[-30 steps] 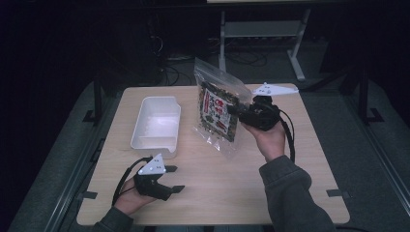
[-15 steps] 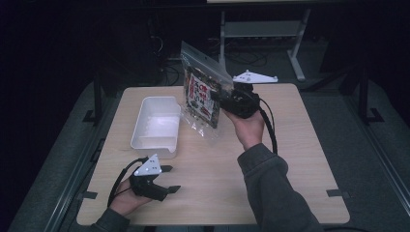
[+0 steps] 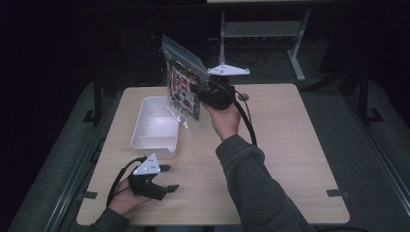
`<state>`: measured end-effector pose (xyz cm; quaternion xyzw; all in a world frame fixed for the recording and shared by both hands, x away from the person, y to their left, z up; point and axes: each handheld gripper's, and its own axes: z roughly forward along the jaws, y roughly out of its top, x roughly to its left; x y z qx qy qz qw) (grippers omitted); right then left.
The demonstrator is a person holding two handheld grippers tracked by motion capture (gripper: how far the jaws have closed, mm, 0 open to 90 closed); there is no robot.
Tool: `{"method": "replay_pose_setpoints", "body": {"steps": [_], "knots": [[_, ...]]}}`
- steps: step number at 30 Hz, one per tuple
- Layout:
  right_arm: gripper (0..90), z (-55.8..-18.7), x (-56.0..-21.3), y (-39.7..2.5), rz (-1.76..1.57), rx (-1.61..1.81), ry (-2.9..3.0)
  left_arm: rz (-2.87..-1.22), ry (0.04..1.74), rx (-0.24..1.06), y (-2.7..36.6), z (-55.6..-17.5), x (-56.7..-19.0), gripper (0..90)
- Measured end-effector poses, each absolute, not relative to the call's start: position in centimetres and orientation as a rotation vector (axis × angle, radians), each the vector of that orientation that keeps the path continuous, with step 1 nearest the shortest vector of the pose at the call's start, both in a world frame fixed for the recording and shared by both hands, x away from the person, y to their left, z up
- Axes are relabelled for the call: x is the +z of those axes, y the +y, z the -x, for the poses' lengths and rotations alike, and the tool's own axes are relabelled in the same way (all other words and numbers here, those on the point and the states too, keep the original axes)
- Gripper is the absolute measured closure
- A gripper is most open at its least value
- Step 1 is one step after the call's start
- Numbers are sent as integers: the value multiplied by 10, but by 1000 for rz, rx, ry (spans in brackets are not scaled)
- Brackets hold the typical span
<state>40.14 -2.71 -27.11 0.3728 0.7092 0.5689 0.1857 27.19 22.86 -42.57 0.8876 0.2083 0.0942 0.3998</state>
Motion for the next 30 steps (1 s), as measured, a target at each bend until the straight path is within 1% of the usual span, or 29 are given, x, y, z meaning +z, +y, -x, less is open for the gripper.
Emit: {"method": "replay_pose_setpoints", "body": {"steps": [19,30], "knots": [[750,-422,-278,29,-1011,1627,1964,-2242,534,247,232,-273,-427,247],[750,-431,-294,58,-1033,1627,1949,-2246,535,244,232,-273,-428,246]]}}
